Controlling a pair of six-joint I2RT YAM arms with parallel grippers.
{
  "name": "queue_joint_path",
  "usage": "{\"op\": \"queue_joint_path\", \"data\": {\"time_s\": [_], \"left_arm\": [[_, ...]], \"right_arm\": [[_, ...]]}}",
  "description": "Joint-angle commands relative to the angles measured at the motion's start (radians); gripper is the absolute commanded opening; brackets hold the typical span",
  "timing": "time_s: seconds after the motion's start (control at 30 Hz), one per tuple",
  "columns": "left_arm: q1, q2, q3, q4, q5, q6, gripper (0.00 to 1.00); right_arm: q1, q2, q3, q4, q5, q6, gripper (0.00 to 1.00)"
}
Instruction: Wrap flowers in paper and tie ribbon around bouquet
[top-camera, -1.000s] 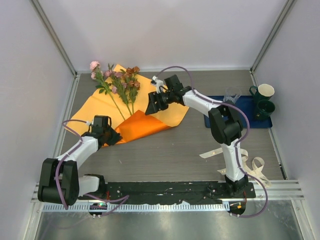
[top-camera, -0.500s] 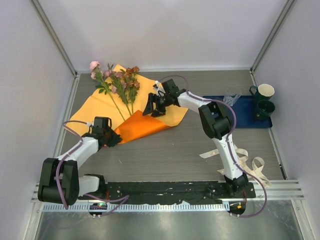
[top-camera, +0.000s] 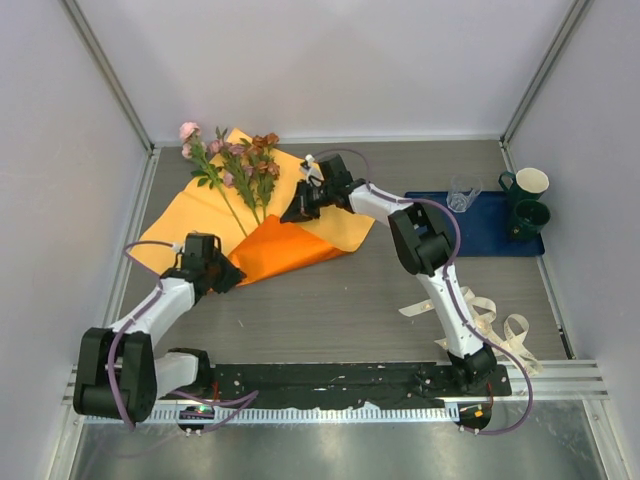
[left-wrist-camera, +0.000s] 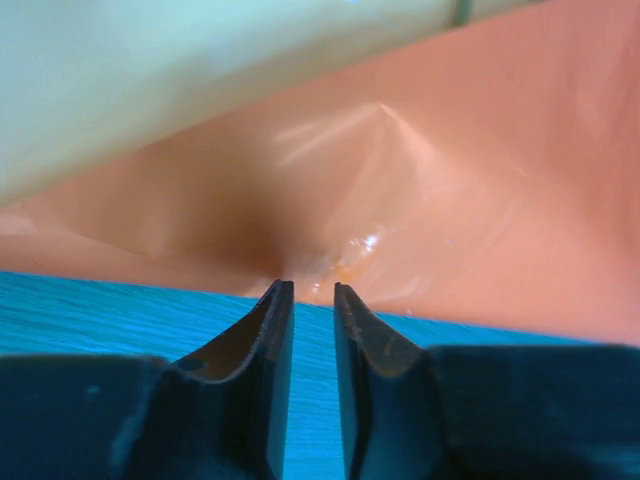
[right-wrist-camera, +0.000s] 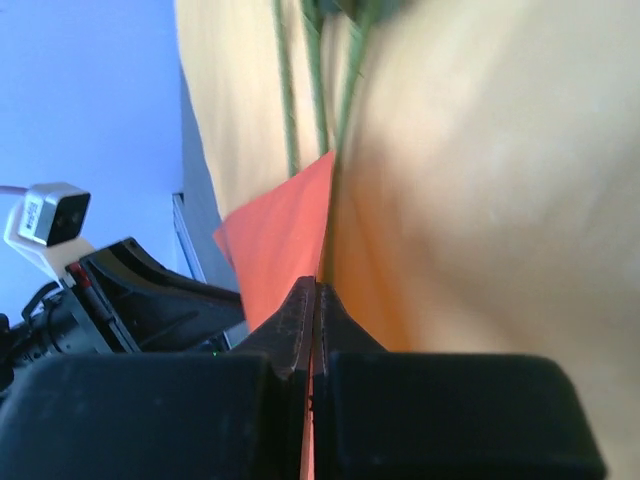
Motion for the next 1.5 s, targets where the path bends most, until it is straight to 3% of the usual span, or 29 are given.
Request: {"op": "queue_joint_path", "data": {"time_s": [0.0,0.3,0.63,0.83,1.33,1.47], "left_arm": [[0.002,-0.093,0.002,0.036,0.078,0.011,0.31],[0.005,-0.219,0.022,0.031,0.115,-0.041,0.50],[0.007,-0.147,0.043,0.063,0.126,-0.058,0.49],[0.010,-0.101,0.071,0.072,0.115,-0.061,0.47],[0.015,-0.003,0.094,0.140,0.132,-0.080,0.43],[0.015,0.054,0.090,0.155,0.142,-0.080,0.43]], "right_arm": [[0.013,0.016,0.125,0.106,-0.041,-0.025,0.00],[0.082,0.082,0.277,0.121,0.013,-0.206,0.00],[0.094,0.183,0.424,0.101,0.096,-0.304,0.00],[0.091,0.177,0.421,0.066,0.239,-0.355,0.00],[0.094,0.250,0.506,0.106,0.174,-0.316,0.00],[0.073,0.185,0.477,0.052,0.176,-0.192,0.37]]}}
